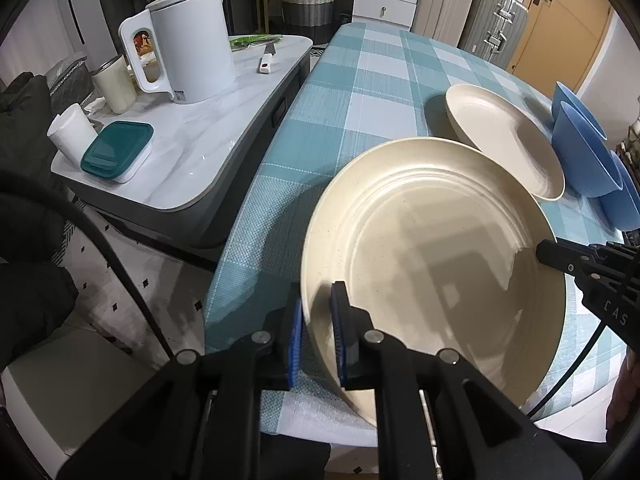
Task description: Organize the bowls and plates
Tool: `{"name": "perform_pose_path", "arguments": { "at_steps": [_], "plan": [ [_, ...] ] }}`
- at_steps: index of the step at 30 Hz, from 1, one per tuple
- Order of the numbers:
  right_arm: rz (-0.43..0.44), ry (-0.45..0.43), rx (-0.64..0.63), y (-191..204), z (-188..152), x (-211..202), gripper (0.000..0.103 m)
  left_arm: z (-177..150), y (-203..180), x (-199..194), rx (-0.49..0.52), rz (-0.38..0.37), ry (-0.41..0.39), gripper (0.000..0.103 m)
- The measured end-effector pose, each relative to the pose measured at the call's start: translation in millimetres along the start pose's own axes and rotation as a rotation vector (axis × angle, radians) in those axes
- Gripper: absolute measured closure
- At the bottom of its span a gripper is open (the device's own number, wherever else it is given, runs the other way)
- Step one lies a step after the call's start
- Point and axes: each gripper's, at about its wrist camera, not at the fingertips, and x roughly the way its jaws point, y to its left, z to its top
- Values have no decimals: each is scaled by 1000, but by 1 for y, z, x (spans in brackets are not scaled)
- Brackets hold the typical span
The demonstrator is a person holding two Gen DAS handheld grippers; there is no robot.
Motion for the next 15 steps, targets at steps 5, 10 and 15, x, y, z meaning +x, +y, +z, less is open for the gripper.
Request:
{"name": "perform_pose_path", "arguments": {
  "at_steps": [5,10,15],
  "plan": [
    [-4,-5,-1,0,0,0,96,1,-2,3,3,3,4,92],
    [-20,-2,-10,1,1,0,96,1,-4,6,9,11,8,91],
    [-45,2,-32,5,1,2,95,0,-5,7,13,17,9,91]
  ]
}}
